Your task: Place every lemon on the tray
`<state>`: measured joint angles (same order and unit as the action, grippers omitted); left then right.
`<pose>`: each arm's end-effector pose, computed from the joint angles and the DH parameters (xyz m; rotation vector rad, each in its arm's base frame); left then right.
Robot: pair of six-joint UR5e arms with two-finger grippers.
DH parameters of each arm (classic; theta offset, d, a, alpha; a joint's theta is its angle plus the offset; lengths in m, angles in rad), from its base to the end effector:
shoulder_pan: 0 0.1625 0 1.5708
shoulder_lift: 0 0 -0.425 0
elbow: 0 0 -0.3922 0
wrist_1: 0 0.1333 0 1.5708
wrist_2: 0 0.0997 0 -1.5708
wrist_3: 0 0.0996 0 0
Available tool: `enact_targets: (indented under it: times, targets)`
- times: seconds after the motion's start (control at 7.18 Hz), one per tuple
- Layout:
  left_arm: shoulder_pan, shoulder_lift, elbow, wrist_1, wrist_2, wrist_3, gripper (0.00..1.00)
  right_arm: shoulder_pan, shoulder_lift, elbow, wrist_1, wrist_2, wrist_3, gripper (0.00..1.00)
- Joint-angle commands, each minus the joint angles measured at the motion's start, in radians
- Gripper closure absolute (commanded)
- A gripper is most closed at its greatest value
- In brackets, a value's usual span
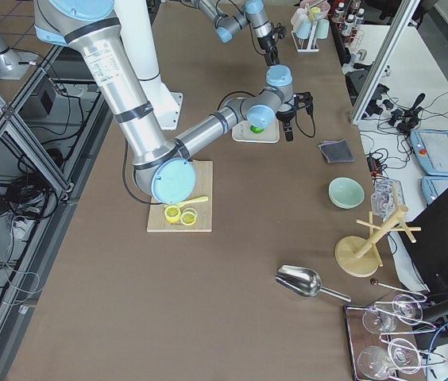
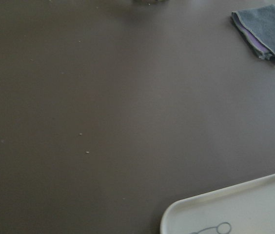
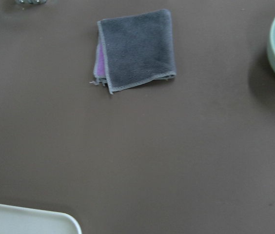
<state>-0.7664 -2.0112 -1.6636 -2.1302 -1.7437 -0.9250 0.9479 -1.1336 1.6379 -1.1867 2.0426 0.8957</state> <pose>0.3891 -0.5358 0.3042 0.5887 0.9296 -0.0137 -0.3106 -0.5834 0.3366 0.3284 -0.9173 0.0414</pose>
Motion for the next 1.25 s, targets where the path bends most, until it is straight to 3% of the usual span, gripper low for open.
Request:
enact_targets:
  times: [0.0, 0.14, 0.28, 0.42, 0.56, 0.7, 0.84, 1.11]
  targets:
    - [-0.091, 0.189, -0.075, -0.034, -0.092, 0.090, 0.02, 0.093, -0.124, 0.007, -0.020, 0.042, -0.169, 0.00]
    - [-0.188, 0.275, -0.088, -0.028, -0.256, 0.226, 0.02, 0.154, -0.141, 0.019, -0.151, 0.062, -0.355, 0.00]
    - [-0.296, 0.352, -0.085, -0.027, -0.383, 0.373, 0.02, 0.214, -0.150, 0.093, -0.368, 0.065, -0.562, 0.00]
    - [-0.386, 0.417, -0.082, -0.023, -0.425, 0.514, 0.02, 0.289, -0.163, 0.193, -0.606, 0.064, -0.731, 0.00]
    - [-0.478, 0.457, -0.081, 0.010, -0.466, 0.625, 0.02, 0.348, -0.214, 0.292, -0.772, 0.065, -0.909, 0.00]
    - [-0.587, 0.457, -0.082, 0.109, -0.540, 0.732, 0.02, 0.432, -0.269, 0.321, -0.831, 0.077, -1.039, 0.00]
    - [-0.678, 0.454, -0.087, 0.227, -0.551, 0.861, 0.02, 0.502, -0.335, 0.303, -0.831, 0.143, -1.154, 0.00]
    - [-0.827, 0.439, -0.065, 0.456, -0.551, 1.119, 0.02, 0.621, -0.399, 0.208, -0.820, 0.203, -1.273, 0.00]
